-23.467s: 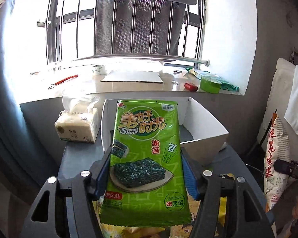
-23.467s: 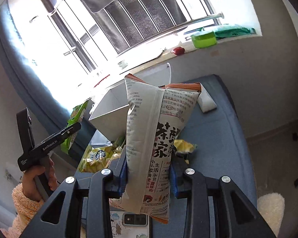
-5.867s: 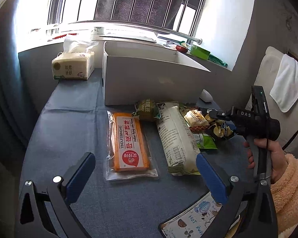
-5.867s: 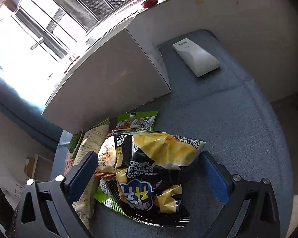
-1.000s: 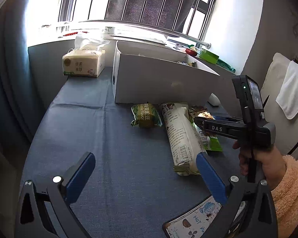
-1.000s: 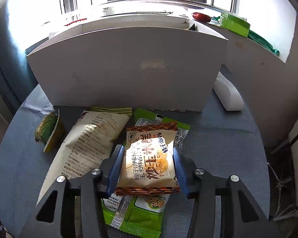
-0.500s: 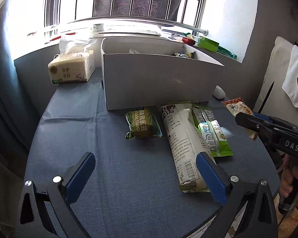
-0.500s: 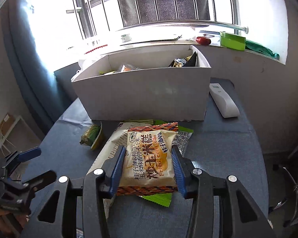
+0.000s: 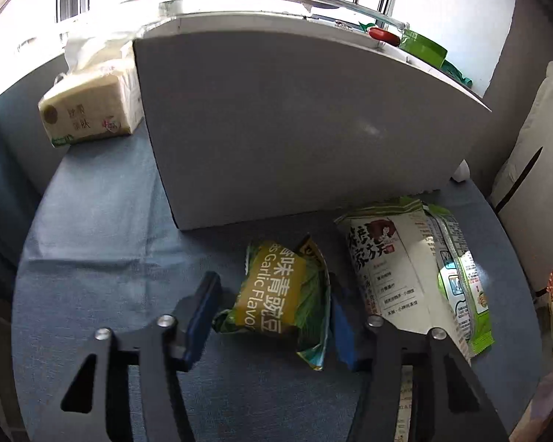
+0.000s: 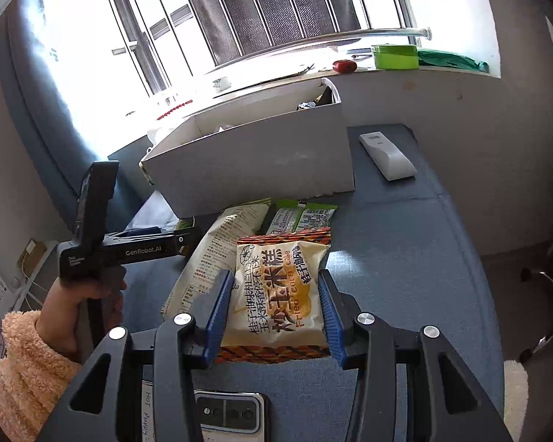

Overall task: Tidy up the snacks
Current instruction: 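Carry both packs into the white box and open both tools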

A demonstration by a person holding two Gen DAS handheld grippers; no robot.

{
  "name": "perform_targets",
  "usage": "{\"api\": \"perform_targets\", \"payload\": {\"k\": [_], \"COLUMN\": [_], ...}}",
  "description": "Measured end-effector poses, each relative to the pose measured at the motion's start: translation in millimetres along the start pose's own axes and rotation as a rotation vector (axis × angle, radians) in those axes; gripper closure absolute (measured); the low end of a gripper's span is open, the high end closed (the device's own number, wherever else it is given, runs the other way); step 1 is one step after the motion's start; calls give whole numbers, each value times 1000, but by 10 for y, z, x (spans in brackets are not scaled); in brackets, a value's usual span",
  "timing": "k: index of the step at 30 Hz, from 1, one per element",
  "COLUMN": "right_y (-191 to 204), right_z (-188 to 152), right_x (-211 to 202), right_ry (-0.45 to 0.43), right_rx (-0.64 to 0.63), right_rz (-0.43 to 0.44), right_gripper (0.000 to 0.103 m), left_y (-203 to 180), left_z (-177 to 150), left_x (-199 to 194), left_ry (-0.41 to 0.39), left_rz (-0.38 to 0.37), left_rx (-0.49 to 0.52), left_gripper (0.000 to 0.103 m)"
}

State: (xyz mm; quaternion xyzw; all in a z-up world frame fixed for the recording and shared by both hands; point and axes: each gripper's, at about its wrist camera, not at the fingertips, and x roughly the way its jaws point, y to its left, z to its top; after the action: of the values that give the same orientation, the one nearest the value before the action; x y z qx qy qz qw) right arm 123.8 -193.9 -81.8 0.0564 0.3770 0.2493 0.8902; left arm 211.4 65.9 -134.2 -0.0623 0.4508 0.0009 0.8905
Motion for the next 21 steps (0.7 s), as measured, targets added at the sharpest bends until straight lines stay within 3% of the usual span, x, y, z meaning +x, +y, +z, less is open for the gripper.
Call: {"api": "perform_targets", "payload": {"k": [1,8,11,14,16,21], "right_y": [-15,-75,-60,-6,42,125], "right_z": [-12,38,201,508,792,1580], "right_x": [8,32,38,21,16,292], "right_ry": [4,-15,-35,-83,-113,-111], "right_rx": [2,35,38,18,-2,-30], "right_rz": [2,30,56,88,97,125], "right_gripper": [54,54,54,54,54,54], "left_y": [-15,-49,-10,31,12,32], "left_z": [-16,-100,20,272,510,1219], "left_x": [-33,-631,-948,-1213,-1314,-1244], "left_ry": [3,-148,-260,-356,-398,-389], "left_rz": [-16,-84,-55,-81,-60,-61], "left_rx": [10,31,2,7,36,8], "left_gripper": [63,62,62,62,62,62]}}
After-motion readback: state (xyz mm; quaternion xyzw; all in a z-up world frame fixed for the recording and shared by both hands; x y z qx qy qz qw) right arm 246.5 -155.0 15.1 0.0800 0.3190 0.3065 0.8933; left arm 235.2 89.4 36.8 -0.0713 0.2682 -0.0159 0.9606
